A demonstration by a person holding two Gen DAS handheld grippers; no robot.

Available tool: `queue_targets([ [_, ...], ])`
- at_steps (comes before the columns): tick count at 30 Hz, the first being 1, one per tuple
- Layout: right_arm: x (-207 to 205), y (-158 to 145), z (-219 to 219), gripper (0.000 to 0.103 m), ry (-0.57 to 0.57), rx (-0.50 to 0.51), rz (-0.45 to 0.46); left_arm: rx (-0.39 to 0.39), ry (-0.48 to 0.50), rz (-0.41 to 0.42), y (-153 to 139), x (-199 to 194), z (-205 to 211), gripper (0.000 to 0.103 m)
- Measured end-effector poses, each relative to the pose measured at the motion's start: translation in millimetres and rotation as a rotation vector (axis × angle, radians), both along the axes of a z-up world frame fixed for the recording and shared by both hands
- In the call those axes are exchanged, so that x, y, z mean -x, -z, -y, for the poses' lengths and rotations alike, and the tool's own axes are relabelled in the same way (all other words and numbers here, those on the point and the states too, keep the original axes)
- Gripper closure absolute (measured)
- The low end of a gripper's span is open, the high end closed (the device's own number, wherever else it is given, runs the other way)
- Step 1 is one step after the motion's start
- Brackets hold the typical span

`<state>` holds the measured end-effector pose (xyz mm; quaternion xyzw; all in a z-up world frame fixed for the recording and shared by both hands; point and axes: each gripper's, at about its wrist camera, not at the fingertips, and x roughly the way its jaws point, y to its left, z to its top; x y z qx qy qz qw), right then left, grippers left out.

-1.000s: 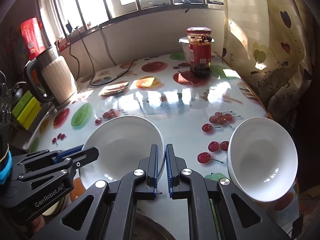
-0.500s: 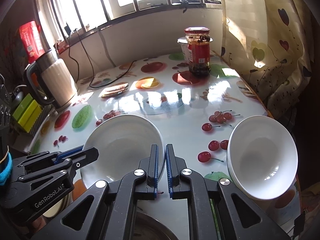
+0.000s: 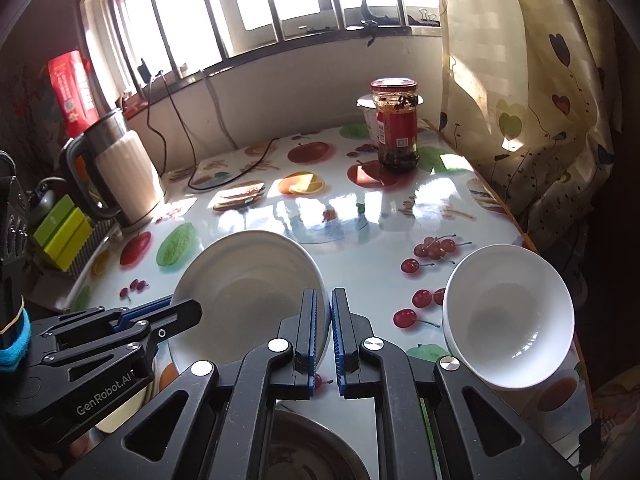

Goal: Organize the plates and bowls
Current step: 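Lift and carry the bowl in the left gripper while the right gripper carries its bowl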

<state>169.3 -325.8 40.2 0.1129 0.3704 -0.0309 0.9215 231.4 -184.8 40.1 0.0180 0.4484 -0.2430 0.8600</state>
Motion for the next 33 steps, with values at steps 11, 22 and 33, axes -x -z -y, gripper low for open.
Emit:
queue_targets([
  [11,28,-20,-7,0.094,0.006,0.008,0.042,0.02,0.01,0.026,-15,24,-6,0.09],
  [22,59,-26,-14,0.094,0.024,0.012,0.06,0.028,0.031,0.033,-19,48,-12,0.09],
  [33,85,-20,-19,0.094,0.051,-0.004,0.058,0.014,0.054,0.018,-11,68,-11,0.09],
])
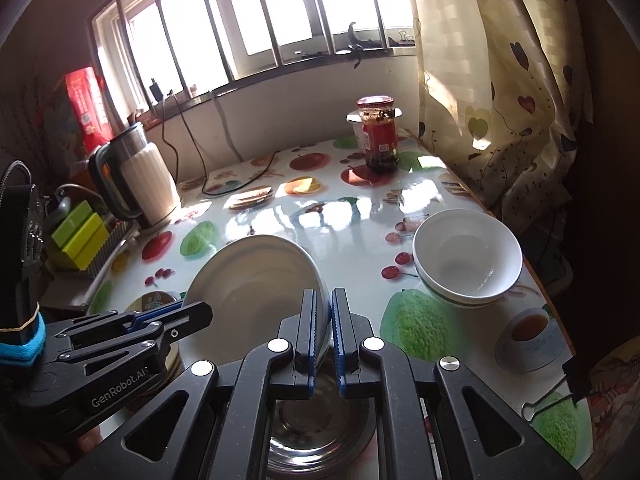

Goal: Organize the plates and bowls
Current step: 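Lift and carry the bowl in the left gripper while the right gripper carries its bowl, then lower both white bowls onto the bowl stack and open both grippers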

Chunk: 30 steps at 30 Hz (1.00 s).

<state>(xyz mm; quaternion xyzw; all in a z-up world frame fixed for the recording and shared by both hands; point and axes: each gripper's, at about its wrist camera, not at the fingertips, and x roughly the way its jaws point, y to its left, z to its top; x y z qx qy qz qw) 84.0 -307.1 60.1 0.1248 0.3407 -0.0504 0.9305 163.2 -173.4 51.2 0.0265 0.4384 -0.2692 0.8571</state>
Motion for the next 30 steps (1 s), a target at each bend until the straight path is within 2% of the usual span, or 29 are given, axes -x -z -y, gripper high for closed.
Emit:
queue_targets([
  [30,45,22,1,0.094,0.049,-0.048,-0.036,-0.022,0.039,-0.04,17,31,1,0.09],
])
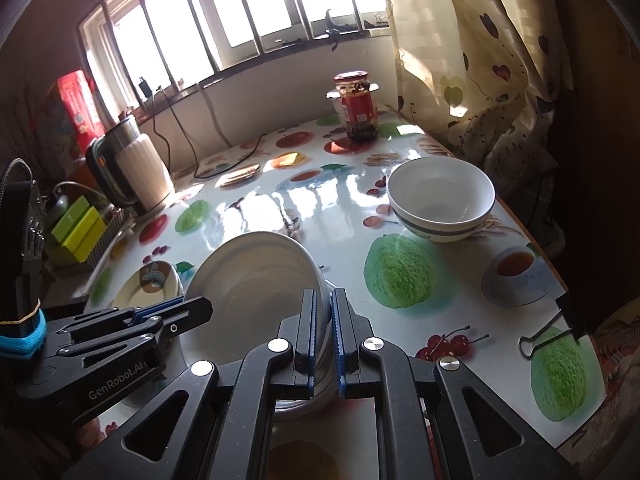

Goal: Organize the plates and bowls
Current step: 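Lower both white bowls onto the bowl stack and open both grippers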

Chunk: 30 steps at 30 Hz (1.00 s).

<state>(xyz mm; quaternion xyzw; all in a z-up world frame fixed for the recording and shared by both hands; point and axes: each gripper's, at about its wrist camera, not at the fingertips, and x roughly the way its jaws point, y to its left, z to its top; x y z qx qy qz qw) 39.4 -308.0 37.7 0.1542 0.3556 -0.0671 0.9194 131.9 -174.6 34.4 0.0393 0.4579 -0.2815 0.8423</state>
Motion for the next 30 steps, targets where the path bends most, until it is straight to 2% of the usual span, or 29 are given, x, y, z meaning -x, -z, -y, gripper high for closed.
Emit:
queue_targets([
  [30,-6,19,0,0.092,0.002,-0.031,-0.058,-0.013,-0.011,-0.044,12,-2,1,0.09],
])
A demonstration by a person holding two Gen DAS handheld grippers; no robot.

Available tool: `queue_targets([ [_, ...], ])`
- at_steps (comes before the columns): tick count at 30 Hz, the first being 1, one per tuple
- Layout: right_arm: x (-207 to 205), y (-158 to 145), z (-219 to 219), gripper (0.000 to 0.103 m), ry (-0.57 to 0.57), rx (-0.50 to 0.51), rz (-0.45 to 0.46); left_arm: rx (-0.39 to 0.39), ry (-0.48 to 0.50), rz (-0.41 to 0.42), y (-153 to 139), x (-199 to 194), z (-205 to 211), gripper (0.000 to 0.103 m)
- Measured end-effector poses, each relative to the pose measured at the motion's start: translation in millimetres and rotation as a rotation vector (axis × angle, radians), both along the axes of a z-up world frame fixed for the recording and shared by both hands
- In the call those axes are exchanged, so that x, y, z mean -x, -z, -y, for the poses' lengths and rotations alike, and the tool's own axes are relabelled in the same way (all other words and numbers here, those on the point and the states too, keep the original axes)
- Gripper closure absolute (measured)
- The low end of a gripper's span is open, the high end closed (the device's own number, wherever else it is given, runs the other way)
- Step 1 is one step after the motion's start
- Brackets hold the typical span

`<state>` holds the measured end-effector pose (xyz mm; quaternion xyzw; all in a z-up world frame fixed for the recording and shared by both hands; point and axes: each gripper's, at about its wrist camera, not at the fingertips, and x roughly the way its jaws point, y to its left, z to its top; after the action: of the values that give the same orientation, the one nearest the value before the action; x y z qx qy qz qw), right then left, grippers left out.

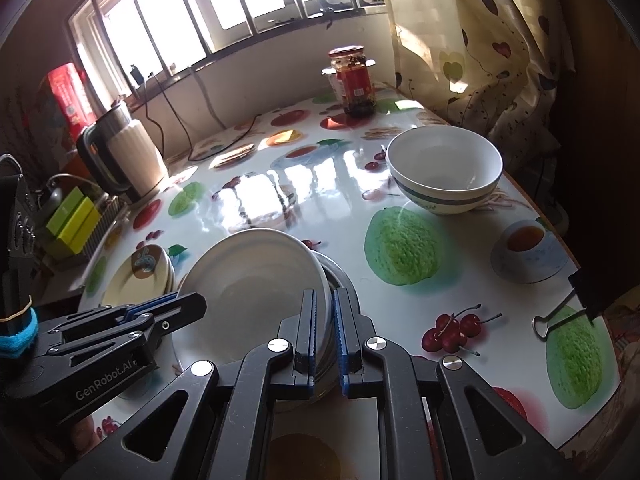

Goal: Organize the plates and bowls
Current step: 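Lower both white bowls onto the bowl stack and open both grippers, then move both open grippers toward the remaining white bowls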

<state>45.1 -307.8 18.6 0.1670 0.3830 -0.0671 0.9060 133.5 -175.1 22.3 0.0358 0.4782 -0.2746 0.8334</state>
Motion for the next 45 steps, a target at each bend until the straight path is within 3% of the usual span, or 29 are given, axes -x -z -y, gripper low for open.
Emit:
queue_targets([
  [24,-8,5,7,0.092,-0.001,-0.012,-0.006,0.011,-0.006,-0.017,4,-7,0,0.09],
  [27,-10,5,8,0.083,-0.01,-0.042,-0.007,0.014,-0.005,-0.015,3,-7,0,0.09],
  [29,-11,3,7,0.07,-0.004,-0.04,-0.005,0.022,-0.004,-0.014,2,-8,-1,0.087],
  [36,-8,-3,8,0.068,0.007,-0.038,0.014,0.047,-0.004,0.02,-11,-10,0,0.07],
  [45,-6,-20,21,0.062,0.036,-0.012,0.043,0.052,0.038,0.047,-28,-16,21,0.068],
])
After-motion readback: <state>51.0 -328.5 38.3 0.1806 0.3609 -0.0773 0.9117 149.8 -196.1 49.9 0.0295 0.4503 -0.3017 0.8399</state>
